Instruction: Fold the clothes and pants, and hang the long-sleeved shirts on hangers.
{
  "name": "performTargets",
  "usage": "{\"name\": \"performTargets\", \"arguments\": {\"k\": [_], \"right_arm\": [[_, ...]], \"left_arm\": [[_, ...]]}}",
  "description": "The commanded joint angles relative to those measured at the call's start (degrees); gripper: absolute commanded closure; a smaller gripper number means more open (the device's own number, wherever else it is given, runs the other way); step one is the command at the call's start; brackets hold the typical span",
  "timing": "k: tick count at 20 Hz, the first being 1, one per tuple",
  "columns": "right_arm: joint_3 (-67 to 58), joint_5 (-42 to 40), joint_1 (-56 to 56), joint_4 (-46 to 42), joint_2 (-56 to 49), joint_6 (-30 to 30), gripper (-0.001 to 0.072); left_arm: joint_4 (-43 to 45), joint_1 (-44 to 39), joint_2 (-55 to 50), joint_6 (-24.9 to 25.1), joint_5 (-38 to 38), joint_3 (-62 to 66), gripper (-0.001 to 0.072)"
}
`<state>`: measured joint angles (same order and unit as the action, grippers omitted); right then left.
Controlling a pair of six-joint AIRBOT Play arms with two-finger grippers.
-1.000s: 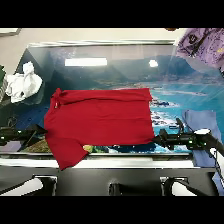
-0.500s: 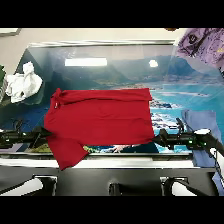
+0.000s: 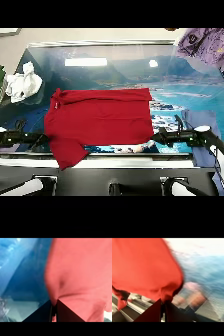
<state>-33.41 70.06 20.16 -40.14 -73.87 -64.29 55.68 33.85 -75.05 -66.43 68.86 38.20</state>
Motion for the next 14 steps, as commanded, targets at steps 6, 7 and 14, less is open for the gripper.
{"name": "performTargets", "arguments": {"k": [6,7,14], "right_arm": [[-45.4,-12.1,-20.0,-26.8,0.0,-17.4,0.0687],[-52.1,-12.5,-20.9,-29.7,0.0,-19.2,0.0686],[-89.9,-3.4,-21.1,-31.2,7.7,-21.9,0.0687]], "left_arm": [[-1.0,-17.3,0.3,-8.8,-3.3,39.9,0.0693],[-0.3,-18.3,0.3,-10.1,-3.4,47.5,0.0693],[8.0,-20.2,7.5,-17.0,-2.8,86.7,0.0693]]}}
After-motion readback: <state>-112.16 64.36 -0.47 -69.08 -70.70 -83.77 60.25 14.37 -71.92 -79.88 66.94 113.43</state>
